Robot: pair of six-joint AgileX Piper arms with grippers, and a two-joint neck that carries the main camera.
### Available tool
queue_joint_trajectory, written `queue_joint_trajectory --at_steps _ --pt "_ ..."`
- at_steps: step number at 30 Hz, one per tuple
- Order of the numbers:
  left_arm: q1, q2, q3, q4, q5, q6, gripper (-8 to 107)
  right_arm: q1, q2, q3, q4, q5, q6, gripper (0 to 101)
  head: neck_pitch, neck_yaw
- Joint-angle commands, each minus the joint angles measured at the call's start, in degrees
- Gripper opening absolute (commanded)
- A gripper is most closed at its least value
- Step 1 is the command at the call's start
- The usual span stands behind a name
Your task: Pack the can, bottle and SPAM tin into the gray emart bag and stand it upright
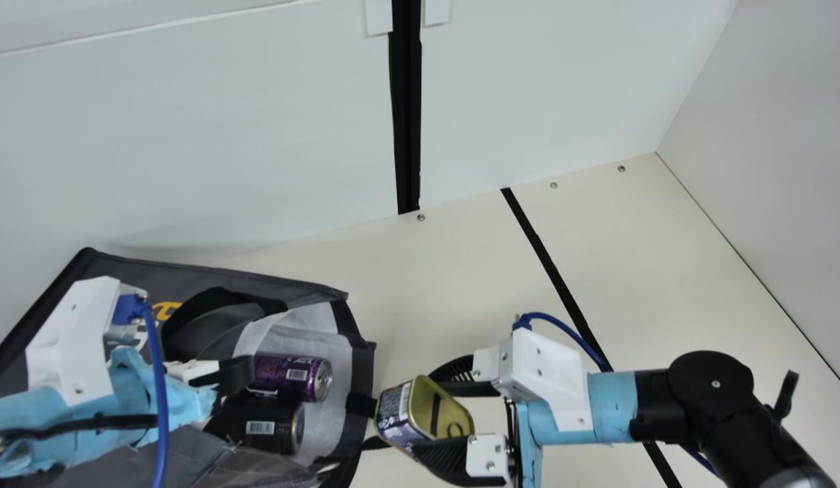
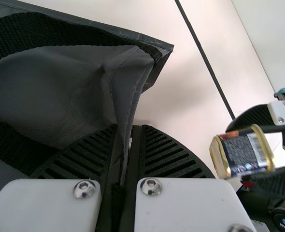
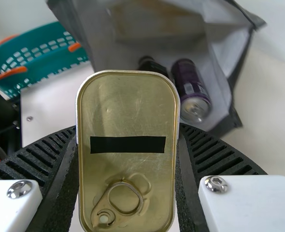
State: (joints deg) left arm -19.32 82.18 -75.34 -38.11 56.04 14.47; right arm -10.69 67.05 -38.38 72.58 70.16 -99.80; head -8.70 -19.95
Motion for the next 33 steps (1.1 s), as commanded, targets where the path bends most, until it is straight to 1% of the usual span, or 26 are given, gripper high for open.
queue_joint_trajectory --at_steps 1,6,12,21,33 --pt "0.00 0.00 0.00 0.00 0.00 0.00 -8 1.14 -0.94 0.15 0.50 -0.26 1.05 0 -1.30 -0.05" --pt "0.00 0.00 0.00 0.00 0.00 0.00 -8 2.82 -2.04 0.49 1.47 -0.26 2.13 0 -1.30 -0.05" --pt "0.00 0.00 0.00 0.00 0.00 0.00 -8 3.84 -1.40 0.46 2.44 -0.26 1.89 0 -1.30 -0.05" --pt "0.00 0.00 0.00 0.00 0.00 0.00 -8 4.74 1.48 -0.29 3.42 -0.26 0.43 0 -1.30 -0.05" --pt "0.00 0.00 0.00 0.00 0.00 0.00 -8 5.45 7.09 -2.55 3.74 -0.26 -1.95 0 -1.30 -0.05"
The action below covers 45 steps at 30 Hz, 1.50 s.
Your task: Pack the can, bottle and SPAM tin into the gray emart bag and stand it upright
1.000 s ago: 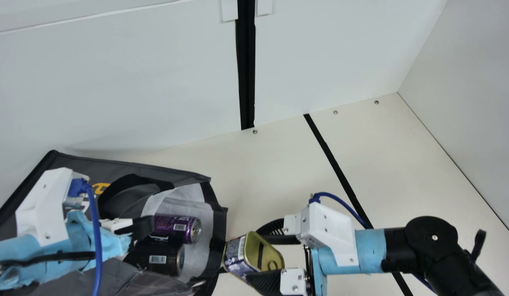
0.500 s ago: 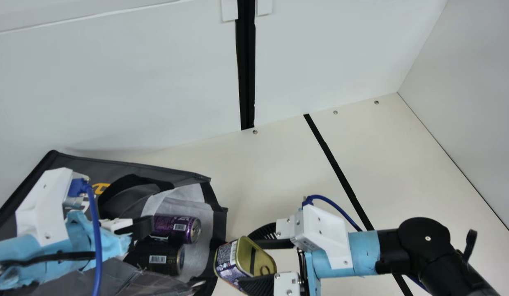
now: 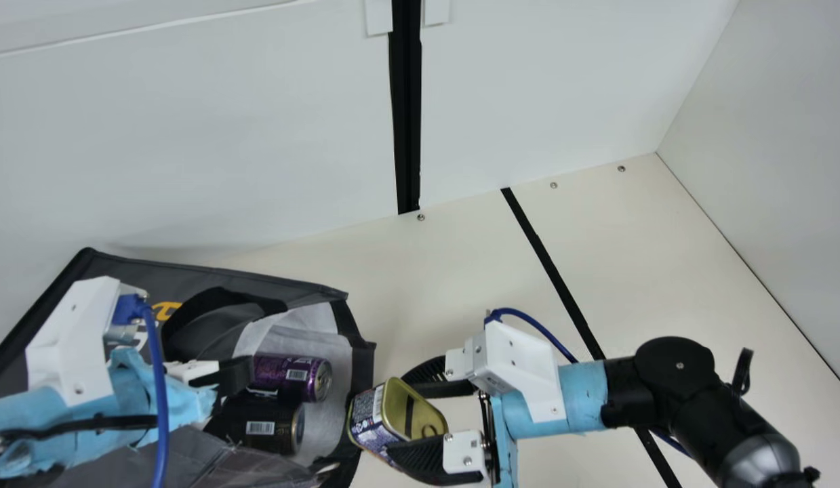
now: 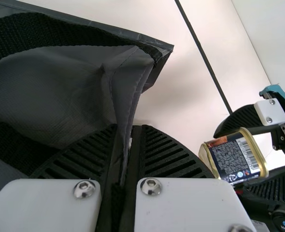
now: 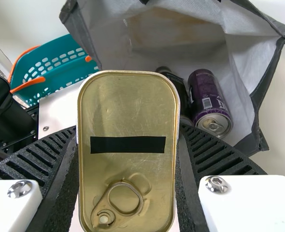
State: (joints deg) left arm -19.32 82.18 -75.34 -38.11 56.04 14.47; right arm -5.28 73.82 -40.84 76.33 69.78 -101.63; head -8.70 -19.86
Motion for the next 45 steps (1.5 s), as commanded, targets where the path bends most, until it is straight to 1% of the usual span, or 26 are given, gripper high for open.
queue_joint_trajectory --at_steps 1,20,35,45 --pt "0.00 0.00 0.00 0.00 0.00 0.00 -8 0.08 0.77 -0.28 -0.03 0.12 -0.28 0 -1.30 -0.14" --pt "0.00 0.00 0.00 0.00 0.00 0.00 -8 0.59 8.12 -4.47 -1.30 0.12 -1.80 0 -1.30 -0.14" --pt "0.00 0.00 0.00 0.00 0.00 0.00 -8 0.08 12.69 -8.17 -2.94 0.12 -1.45 0 -1.30 -0.14" --pt "0.00 0.00 0.00 0.00 0.00 0.00 -8 4.81 15.48 -9.75 -1.91 -4.74 -1.09 0 -1.30 -0.14"
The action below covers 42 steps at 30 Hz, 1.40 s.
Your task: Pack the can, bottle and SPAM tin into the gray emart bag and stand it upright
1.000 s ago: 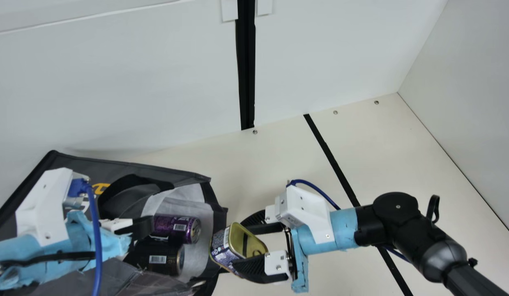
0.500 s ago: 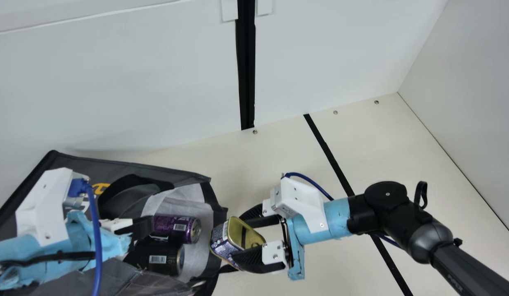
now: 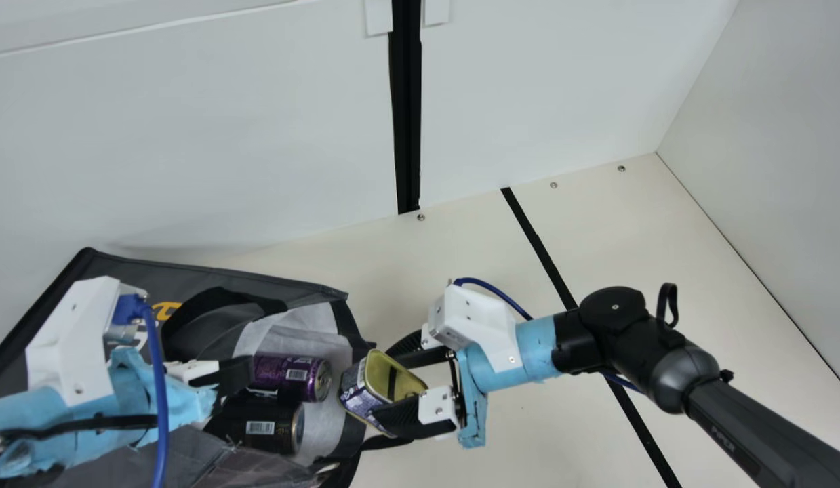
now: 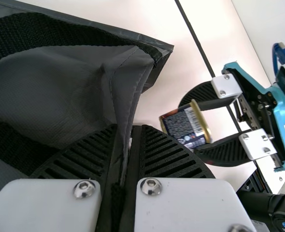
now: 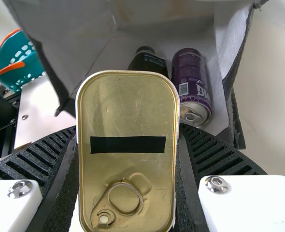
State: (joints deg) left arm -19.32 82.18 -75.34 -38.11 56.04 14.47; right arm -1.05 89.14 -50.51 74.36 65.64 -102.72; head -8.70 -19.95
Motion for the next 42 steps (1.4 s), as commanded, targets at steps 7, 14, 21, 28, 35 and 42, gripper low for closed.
queue_joint_trajectory --at_steps 7,14,21,28,35,42 --pt "0.00 0.00 0.00 0.00 0.00 0.00 -8 3.85 1.56 -1.00 0.84 -3.37 0.46 0 -1.30 -0.05" --pt "0.00 0.00 0.00 0.00 0.00 0.00 -8 7.00 3.30 -2.73 1.82 -5.72 0.98 0 -1.30 -0.05" --pt "0.00 0.00 0.00 0.00 0.00 0.00 -8 10.46 5.37 -5.02 3.35 -8.30 1.69 0 -1.30 -0.05" --pt "0.00 0.00 0.00 0.00 0.00 0.00 -8 13.69 7.68 -7.47 5.00 -10.87 2.28 0 -1.30 -0.05" --pt "0.00 0.00 0.00 0.00 0.00 0.00 -8 16.75 10.06 -10.12 5.97 -13.13 3.12 0 -1.30 -0.05" --pt "0.00 0.00 0.00 0.00 0.00 0.00 -8 19.68 12.66 -13.49 6.77 -15.21 4.28 0 -1.30 -0.05"
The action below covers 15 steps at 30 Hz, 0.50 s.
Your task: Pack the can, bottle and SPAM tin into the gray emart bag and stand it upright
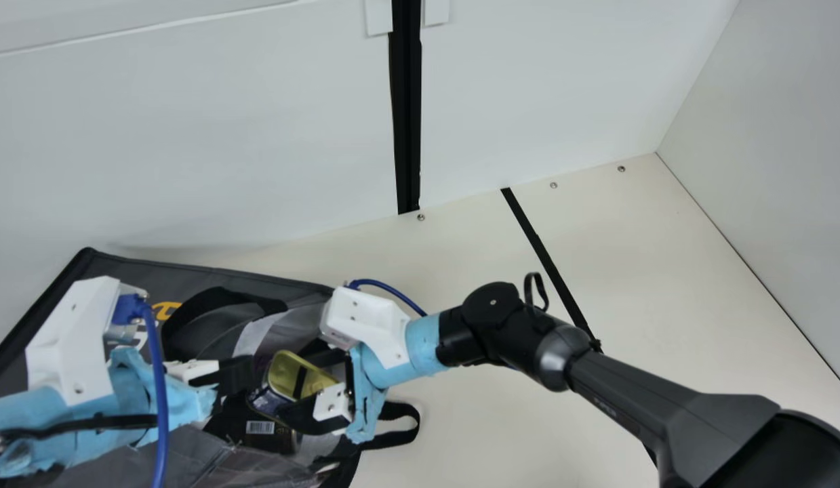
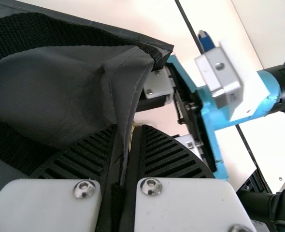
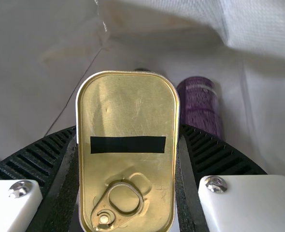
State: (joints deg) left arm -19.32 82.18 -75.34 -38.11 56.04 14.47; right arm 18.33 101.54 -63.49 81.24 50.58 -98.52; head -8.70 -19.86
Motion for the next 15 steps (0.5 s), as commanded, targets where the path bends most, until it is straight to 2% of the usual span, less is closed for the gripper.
queue_joint_trajectory --at_steps 1,15 --pt "0.00 0.00 0.00 0.00 0.00 0.00 -8 0.70 0.63 -1.06 -0.02 -0.44 0.29 0 -1.30 -0.14" --pt "0.00 0.00 0.00 0.00 0.00 0.00 -8 4.56 4.17 -6.91 0.43 -3.81 2.90 0 -1.30 -0.14"
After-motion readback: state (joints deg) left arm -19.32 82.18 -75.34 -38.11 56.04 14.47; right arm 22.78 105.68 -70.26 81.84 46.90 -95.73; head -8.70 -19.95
